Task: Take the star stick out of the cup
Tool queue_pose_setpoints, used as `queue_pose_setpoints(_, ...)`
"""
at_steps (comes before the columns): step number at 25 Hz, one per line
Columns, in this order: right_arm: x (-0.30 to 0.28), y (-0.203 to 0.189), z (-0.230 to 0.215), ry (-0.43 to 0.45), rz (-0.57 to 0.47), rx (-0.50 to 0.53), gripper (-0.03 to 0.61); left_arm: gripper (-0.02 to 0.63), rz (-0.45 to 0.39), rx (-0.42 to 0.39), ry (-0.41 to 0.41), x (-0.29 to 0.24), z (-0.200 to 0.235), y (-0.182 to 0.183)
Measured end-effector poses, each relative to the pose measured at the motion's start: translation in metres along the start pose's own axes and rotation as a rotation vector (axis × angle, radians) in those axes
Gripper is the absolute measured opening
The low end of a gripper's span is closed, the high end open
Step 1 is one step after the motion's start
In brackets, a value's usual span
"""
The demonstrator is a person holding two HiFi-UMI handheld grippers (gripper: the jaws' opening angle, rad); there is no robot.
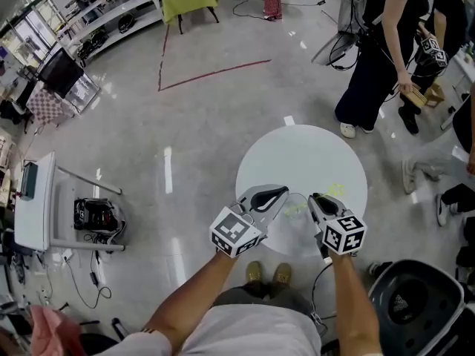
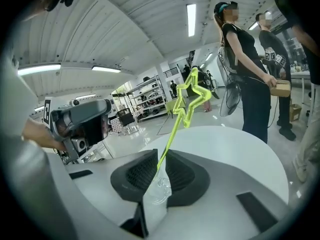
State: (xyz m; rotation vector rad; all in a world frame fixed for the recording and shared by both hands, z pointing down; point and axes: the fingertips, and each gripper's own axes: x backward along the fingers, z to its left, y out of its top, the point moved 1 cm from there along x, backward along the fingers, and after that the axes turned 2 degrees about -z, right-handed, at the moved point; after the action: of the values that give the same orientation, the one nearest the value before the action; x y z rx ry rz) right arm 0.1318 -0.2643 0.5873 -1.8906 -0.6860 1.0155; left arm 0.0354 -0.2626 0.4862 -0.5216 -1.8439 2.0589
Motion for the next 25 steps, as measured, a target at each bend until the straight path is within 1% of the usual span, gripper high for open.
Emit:
queue_pose_setpoints(7,-0.004,0.014,0.007,0.041,-0.016,0.015,0.028,0.015,0.007,-0.004,0.018,0.004,0.002,0.001)
queue_pose_setpoints(11,-0.002,0.019,0.014,0.064,-0.005,0.045,0.021,0.015,0.001,-0.004,0.025,0.006,0.003,0.005)
queue_pose_setpoints(14,0.004,0.02,0.015,0.068,0.001,0.06,0.021,0.015,-0.004,-0.003,0.026,0.007,0.001,0.006)
queue_pose_setpoints(18,0.008,0.025,0.015,0.067,-0.016,0.07,0.021,0.015,-0.011,-0.005,0.024,0.007,0.0,0.006)
queue_pose_setpoints(25,0.017,0.054,0.029,0.094,-0.058,0.11,0.021,0.015,-0.04,-0.009,0.026,0.01,0.007,0.018)
